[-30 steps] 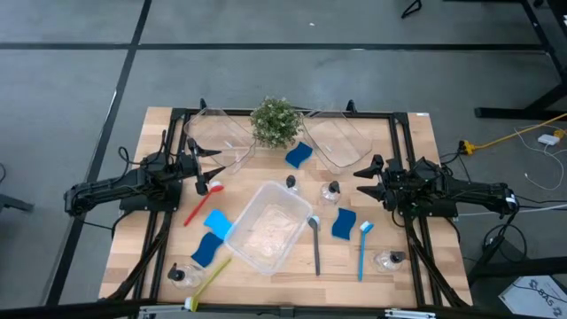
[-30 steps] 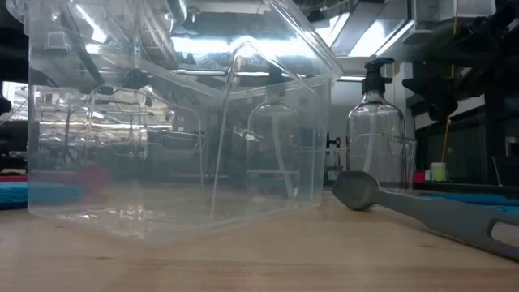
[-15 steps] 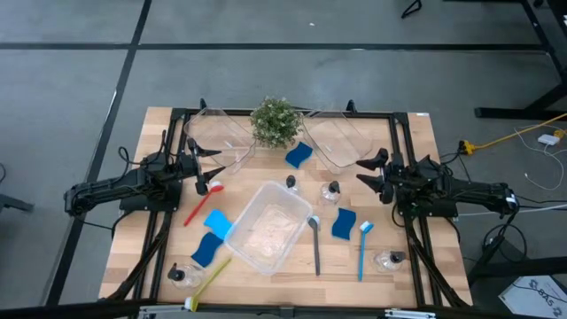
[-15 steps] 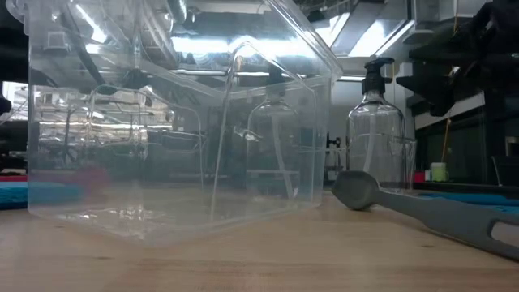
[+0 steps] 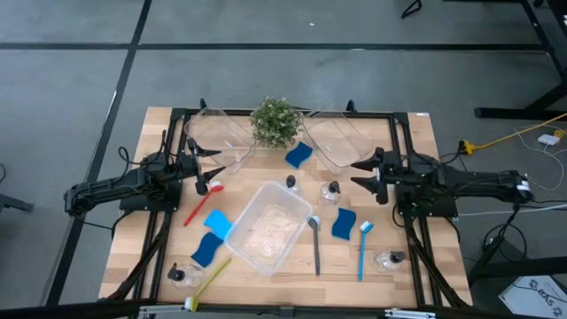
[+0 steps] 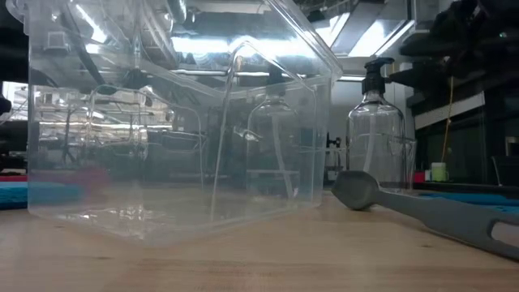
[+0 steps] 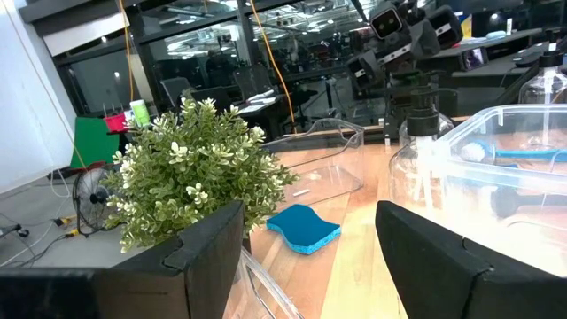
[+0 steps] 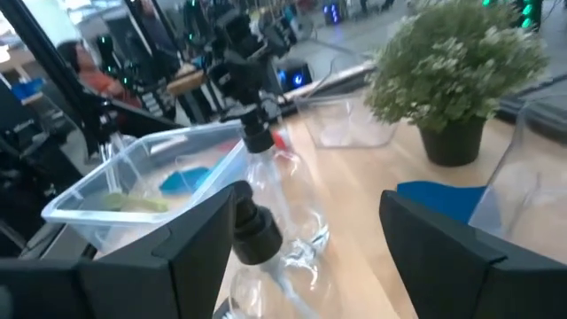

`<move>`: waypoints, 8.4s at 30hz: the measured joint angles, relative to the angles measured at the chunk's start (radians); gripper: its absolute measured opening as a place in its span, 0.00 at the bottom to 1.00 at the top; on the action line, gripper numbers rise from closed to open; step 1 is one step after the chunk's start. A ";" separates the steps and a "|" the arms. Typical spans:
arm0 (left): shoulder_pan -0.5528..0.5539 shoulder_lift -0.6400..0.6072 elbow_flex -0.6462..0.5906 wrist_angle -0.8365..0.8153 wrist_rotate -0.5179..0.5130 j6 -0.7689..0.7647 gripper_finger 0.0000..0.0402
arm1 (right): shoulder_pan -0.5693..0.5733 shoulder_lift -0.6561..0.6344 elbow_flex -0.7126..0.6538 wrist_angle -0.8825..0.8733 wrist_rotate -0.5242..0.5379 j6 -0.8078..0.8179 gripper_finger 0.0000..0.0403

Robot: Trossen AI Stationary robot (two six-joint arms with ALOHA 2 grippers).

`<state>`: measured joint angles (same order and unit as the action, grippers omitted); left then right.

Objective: Pick & Place Kitchen Sink Supplies
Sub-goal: Put the liquid dispenser bottle into the white bin

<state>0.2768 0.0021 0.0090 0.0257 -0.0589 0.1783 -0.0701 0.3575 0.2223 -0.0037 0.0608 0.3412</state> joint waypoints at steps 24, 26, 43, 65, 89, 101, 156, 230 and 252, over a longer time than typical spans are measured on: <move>0.000 0.000 0.000 0.000 0.000 0.000 0.63 | 0.102 0.353 0.391 -0.403 -0.062 -0.299 0.69; 0.000 0.000 0.000 0.000 0.000 0.000 0.63 | 0.102 0.353 0.400 -0.411 -0.062 -0.297 0.69; 0.000 0.000 0.000 0.000 0.000 0.000 0.63 | 0.102 0.483 0.316 -0.310 -0.054 -0.293 0.69; 0.000 0.000 0.000 0.000 0.000 0.000 0.63 | 0.102 0.664 0.316 -0.074 -0.053 -0.301 0.64; 0.000 0.000 0.000 0.000 0.000 0.000 0.63 | 0.101 0.654 0.370 -0.132 -0.054 -0.245 0.36; 0.000 0.000 0.000 0.000 0.000 0.000 0.63 | 0.101 0.646 0.552 -0.324 -0.053 -0.283 0.36; 0.000 0.000 0.000 0.000 0.000 0.000 0.63 | 0.306 1.040 0.920 -0.115 -0.053 -0.509 0.35; 0.000 0.001 0.000 0.000 0.000 0.000 0.63 | 0.333 1.125 1.258 -0.804 -0.169 -0.501 0.28; 0.000 0.001 0.000 0.000 0.000 0.000 0.63 | 0.758 0.817 1.120 -0.970 0.177 0.302 0.28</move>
<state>0.2768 0.0032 0.0093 0.0254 -0.0589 0.1787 0.6882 1.1740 1.3420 -0.9737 0.2374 0.6437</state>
